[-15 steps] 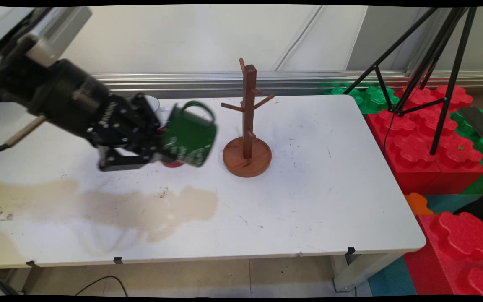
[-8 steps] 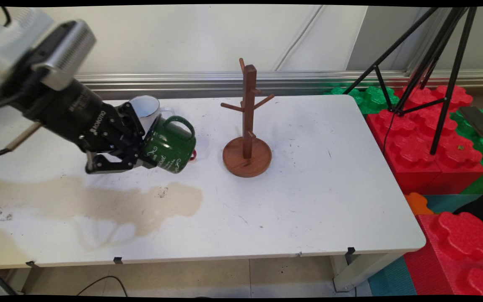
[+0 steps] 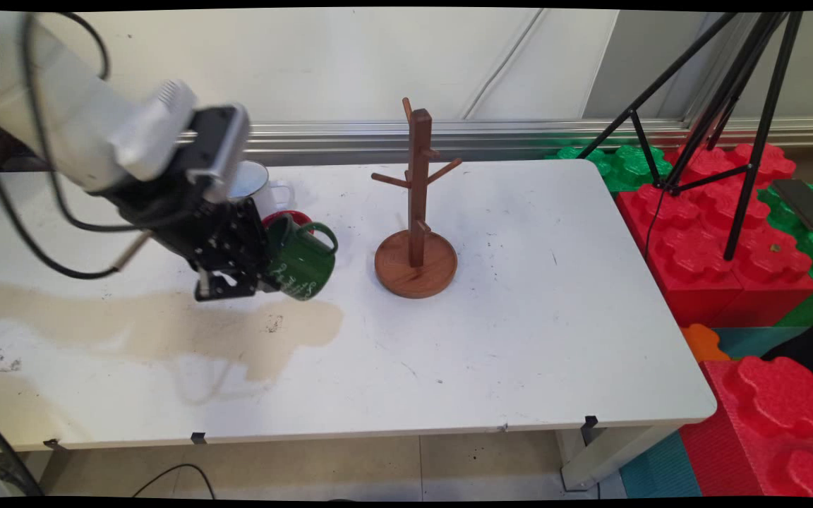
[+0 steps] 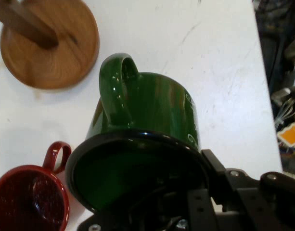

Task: Place the picked object on the table

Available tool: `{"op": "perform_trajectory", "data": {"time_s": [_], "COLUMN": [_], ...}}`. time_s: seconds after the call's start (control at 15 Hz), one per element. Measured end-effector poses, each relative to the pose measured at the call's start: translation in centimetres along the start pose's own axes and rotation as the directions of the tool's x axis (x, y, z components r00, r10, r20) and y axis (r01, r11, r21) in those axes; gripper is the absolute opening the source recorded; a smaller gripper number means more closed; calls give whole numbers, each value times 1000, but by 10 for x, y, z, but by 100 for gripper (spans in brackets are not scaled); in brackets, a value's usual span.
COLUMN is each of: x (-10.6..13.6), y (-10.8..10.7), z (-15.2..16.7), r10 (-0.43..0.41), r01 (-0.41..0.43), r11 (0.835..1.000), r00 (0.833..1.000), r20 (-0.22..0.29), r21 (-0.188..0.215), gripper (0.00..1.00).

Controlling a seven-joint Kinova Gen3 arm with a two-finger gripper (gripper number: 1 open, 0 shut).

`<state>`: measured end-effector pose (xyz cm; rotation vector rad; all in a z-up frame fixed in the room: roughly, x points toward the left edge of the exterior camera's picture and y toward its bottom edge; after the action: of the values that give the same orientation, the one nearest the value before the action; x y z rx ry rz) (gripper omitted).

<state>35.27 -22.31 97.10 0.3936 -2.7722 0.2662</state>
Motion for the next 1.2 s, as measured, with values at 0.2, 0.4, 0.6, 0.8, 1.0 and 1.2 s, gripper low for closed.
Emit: {"op": "perform_trajectory", "data": {"time_s": [0.2, 0.4, 0.6, 0.8, 1.0, 1.2], "x": [8, 13, 15, 15, 14, 13], "y": [-5, -8, -8, -9, -10, -11], "z": [29, 55, 77, 93, 104, 116], "r10": [-17, -31, -37, -39, -38, -34], "r01": [17, 33, 42, 46, 46, 41], "r11": [1000, 999, 999, 999, 999, 999], "r00": [996, 988, 977, 967, 959, 946], "r20": [83, 153, 210, 251, 282, 322], "r21": [-3, -8, -17, -22, -21, -15], "gripper": [0, 0, 0, 0, 0, 0]}}
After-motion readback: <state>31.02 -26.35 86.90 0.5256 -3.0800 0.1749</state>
